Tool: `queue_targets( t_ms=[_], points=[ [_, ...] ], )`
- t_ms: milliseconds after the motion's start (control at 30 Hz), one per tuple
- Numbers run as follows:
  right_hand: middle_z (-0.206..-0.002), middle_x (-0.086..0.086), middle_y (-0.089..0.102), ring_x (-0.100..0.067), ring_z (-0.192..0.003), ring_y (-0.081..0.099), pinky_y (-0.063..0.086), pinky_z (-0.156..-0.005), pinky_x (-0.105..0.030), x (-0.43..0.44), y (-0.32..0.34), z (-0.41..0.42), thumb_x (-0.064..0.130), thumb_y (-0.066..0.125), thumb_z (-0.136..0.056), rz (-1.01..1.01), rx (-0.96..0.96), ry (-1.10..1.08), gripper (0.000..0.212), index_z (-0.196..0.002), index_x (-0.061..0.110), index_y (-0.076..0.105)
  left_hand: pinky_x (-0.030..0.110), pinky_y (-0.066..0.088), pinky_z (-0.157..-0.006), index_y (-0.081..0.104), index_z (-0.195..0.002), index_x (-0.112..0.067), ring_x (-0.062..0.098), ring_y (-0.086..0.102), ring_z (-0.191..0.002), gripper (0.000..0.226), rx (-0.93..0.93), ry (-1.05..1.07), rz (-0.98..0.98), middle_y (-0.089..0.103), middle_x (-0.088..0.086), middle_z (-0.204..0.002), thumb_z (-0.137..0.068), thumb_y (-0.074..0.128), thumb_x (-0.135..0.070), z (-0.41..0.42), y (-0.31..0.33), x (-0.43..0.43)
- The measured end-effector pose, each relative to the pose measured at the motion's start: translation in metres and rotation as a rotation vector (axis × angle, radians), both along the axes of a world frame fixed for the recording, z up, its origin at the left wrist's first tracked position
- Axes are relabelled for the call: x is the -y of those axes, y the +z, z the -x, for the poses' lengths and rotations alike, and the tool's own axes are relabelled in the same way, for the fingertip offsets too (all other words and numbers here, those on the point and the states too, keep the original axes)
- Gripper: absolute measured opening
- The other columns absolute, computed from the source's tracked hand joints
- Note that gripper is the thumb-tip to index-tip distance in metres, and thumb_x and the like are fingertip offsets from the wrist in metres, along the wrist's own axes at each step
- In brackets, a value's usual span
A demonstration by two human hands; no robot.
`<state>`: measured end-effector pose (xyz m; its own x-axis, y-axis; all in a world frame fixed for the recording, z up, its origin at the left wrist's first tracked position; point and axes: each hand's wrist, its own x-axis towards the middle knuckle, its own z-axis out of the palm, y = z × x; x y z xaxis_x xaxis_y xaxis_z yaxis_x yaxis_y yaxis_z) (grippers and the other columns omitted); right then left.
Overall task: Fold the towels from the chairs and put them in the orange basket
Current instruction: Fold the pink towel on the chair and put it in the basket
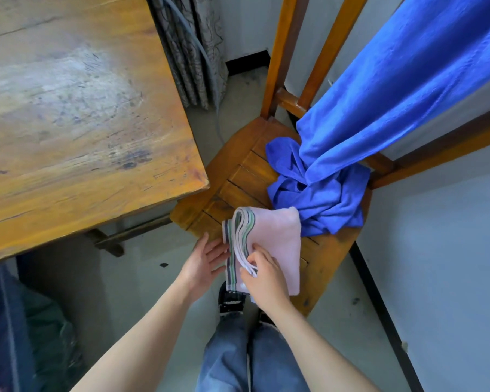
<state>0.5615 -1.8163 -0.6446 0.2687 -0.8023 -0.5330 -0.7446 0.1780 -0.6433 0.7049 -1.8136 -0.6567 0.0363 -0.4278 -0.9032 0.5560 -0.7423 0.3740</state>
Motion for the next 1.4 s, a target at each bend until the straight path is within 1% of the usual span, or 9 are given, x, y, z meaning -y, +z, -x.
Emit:
queue_targets(
  t_ms=[133,333,467,633,767,900,1133,1267,1400],
  points=[
    [-0.145,0.004,0.039,-0.018,-0.123,0.039,0.036,-0.095,-0.027,-0.005,-0.007,-0.006,0.024,0.052,-0.09,-0.071,-0.038,0.143,0.012,-0.099,0.016,0.053,0.034,0.048,-0.081,0.059,-0.105,-0.017,0.02,0.063,-0.095,0.033,0.071,-0.06,0.087,0.067,0.002,-0.102,-0.098,0.037,-0.039,-0.003,-0.001,0.008],
    [-0.154,0.002,0.024,-0.016,-0.141,0.024,0.021,-0.114,-0.028,-0.006,-0.017,0.007,0.032,0.039,-0.097,-0.021,-0.101,0.263,0.044,-0.139,0.018,0.038,0.028,0.043,-0.084,0.054,-0.124,-0.011,0.022,0.058,-0.102,0.036,0.519,-0.309,0.012,0.062,0.006,-0.116,-0.088,0.06,-0.014,0.002,-0.015,0.021],
    [-0.117,-0.013,0.063,-0.034,-0.098,0.062,0.052,-0.082,-0.035,0.003,-0.023,0.036,0.017,0.051,-0.081,0.241,-0.317,-0.045,0.03,-0.104,0.005,0.067,0.034,0.046,-0.087,0.038,-0.138,-0.023,0.027,0.053,-0.119,0.056,0.772,-0.489,0.031,0.052,0.003,-0.135,-0.086,0.06,-0.028,0.003,-0.028,0.017],
    [-0.141,-0.012,0.041,-0.03,-0.129,0.039,0.038,-0.101,-0.04,0.018,-0.04,0.063,0.024,0.063,-0.084,-0.178,-0.212,-0.442,0.065,-0.141,0.01,0.033,0.043,0.05,-0.088,0.046,-0.127,-0.016,0.037,0.048,-0.118,0.053,1.433,-1.2,0.565,0.053,0.019,-0.133,-0.075,0.041,-0.02,0.01,-0.018,0.015],
    [-0.145,-0.009,0.04,-0.028,-0.13,0.04,0.039,-0.1,-0.036,0.026,-0.046,0.065,0.031,0.064,-0.084,-0.333,-0.158,-0.365,0.081,-0.147,0.014,0.017,0.051,0.05,-0.092,0.058,-0.125,-0.014,0.031,0.029,-0.131,0.056,1.27,-1.632,0.5,0.051,0.015,-0.138,-0.075,0.036,-0.027,0.011,-0.026,0.021],
    [-0.134,-0.016,0.047,-0.034,-0.122,0.049,0.043,-0.095,-0.041,0.036,-0.04,0.056,0.026,0.071,-0.077,0.028,-0.401,-0.113,0.079,-0.143,0.009,0.03,0.043,0.01,-0.117,0.0,-0.149,-0.033,0.026,-0.014,-0.146,0.052,1.038,-1.72,0.256,-0.017,0.0,-0.158,-0.101,0.021,-0.029,0.007,-0.036,0.032],
    [-0.126,-0.014,0.059,-0.027,-0.116,0.058,0.054,-0.081,-0.035,0.075,-0.035,0.03,0.017,0.085,-0.052,0.403,-0.459,0.44,0.07,-0.118,0.016,0.062,0.035,0.023,-0.112,0.035,-0.134,-0.022,0.018,0.019,-0.143,0.039,1.182,-1.422,0.327,0.018,0.0,-0.156,-0.096,0.042,-0.015,0.007,-0.023,0.064],
    [-0.158,-0.005,0.002,-0.03,-0.138,0.024,0.033,-0.106,-0.041,0.097,-0.036,0.034,0.024,0.052,-0.093,0.02,-0.454,0.436,0.073,-0.149,0.024,0.004,0.037,0.039,-0.104,0.013,-0.148,-0.018,0.024,0.034,-0.136,0.069,1.019,-1.454,0.326,0.029,0.003,-0.152,-0.092,0.052,-0.01,0.003,-0.03,0.075],
    [-0.146,-0.006,0.023,-0.03,-0.126,0.038,0.036,-0.101,-0.039,0.103,-0.034,0.031,0.025,0.056,-0.091,0.043,-0.471,0.407,0.079,-0.149,0.022,0.003,0.04,0.04,-0.102,0.011,-0.149,-0.018,0.028,0.034,-0.134,0.074,1.059,-1.625,0.245,0.033,0.006,-0.149,-0.09,0.056,-0.02,0.004,-0.035,0.077]
  ],
)
